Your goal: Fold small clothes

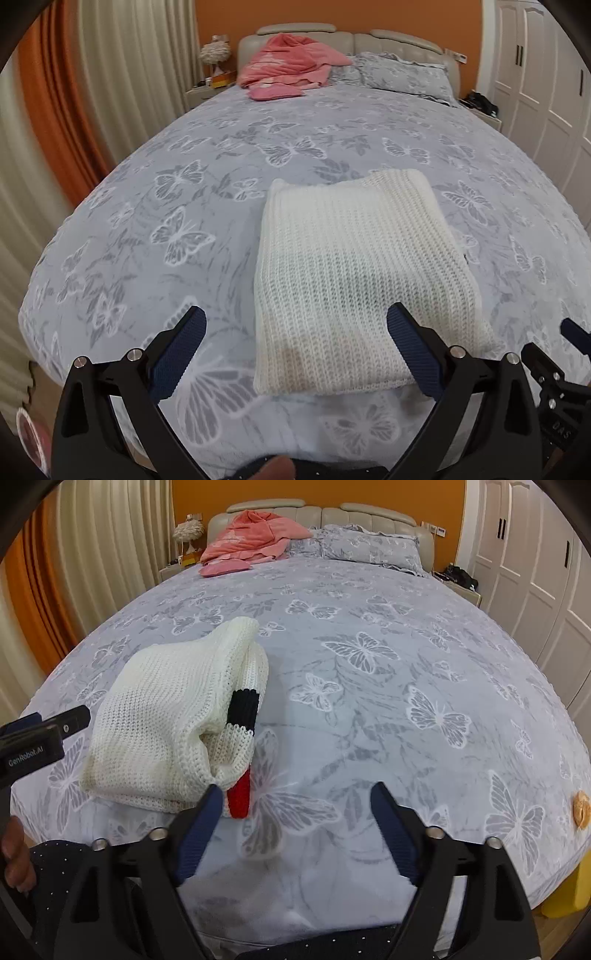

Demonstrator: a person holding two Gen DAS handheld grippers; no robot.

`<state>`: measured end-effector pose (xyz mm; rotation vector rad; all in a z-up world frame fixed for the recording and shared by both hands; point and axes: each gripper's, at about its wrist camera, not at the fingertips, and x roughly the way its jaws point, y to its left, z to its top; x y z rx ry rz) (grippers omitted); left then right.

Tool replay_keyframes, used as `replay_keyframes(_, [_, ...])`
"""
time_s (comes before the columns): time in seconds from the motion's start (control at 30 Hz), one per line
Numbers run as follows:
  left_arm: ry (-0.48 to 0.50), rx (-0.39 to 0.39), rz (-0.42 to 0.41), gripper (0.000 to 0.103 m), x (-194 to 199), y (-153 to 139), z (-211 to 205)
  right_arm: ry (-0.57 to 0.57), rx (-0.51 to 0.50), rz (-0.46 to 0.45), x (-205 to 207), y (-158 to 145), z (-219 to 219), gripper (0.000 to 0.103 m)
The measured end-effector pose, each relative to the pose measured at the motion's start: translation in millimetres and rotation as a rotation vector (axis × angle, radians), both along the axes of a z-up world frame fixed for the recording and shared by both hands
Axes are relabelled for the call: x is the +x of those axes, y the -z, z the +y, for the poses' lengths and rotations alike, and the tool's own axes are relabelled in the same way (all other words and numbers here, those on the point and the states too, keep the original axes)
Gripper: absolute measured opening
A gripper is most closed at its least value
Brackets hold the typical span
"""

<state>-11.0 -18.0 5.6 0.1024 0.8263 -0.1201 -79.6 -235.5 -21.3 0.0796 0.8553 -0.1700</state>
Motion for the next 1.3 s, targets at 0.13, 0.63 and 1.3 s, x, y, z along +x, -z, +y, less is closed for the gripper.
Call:
replay_keyframes(0.13, [0.0, -0.011, 0.015, 0.098, -6, 5, 2, 0.001, 0.015, 0.006, -2, 4, -2, 0.082])
replay_keyframes(0.63, [-0.039, -0.002, 0.052, 0.098, -13, 13, 7, -0.003, 0.078, 0.009, -1, 11, -10, 0.082])
replay_keyframes(1.3, [-0.039, 0.055, -0.017, 0.098, -23, 10, 0, -0.02, 0.056, 0.005, 1, 13, -5, 0.082])
